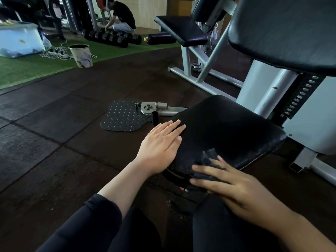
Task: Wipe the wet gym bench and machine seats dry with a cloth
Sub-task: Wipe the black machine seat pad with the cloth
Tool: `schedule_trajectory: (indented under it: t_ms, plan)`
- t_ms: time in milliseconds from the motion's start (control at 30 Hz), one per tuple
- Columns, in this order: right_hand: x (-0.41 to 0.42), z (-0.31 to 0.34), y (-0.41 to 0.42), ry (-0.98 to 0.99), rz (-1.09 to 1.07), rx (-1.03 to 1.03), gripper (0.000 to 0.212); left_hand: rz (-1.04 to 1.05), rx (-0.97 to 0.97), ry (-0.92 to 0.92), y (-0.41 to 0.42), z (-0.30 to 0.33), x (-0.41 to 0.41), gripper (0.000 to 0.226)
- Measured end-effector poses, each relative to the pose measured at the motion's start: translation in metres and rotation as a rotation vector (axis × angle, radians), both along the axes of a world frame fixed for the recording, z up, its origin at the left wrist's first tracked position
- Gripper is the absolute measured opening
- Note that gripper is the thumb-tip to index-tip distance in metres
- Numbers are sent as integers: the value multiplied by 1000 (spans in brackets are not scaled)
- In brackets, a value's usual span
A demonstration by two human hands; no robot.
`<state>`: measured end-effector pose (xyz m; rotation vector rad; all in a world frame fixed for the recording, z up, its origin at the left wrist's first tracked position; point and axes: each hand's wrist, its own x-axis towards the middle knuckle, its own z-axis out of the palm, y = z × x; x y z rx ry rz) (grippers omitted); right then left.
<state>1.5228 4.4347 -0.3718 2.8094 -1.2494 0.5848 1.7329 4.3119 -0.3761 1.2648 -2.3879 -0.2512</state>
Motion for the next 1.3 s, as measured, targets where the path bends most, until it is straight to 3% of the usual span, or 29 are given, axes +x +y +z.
schedule_trajectory:
  t_ms: [200,300,433,600,833,967,1067,1300]
  plan:
    - [-22,15,-30,-154,-179,110,38,7,-8,0,1,0,-1,60]
    - [5,16,-45,-123,-221,68,39,8,-10,6,-1,-2,0,60]
    - [31,6,-28,-12,-104,19,39,-5,-8,21,-3,-3,1,66]
    - [-11,10,-5,5,58,137,37,3,0,50,-1,0,0,58]
    - [-17,23,-48,-213,-233,185,36,53,-24,60,1,-4,-2,64]
    - [9,28,-93,-178,-453,287,36,195,-18,107,9,-6,-5,66]
    - [28,29,-123,-167,-511,310,38,279,8,181,16,-8,-6,54]
    - [24,24,-142,-183,-527,344,39,331,22,286,23,-12,-7,52]
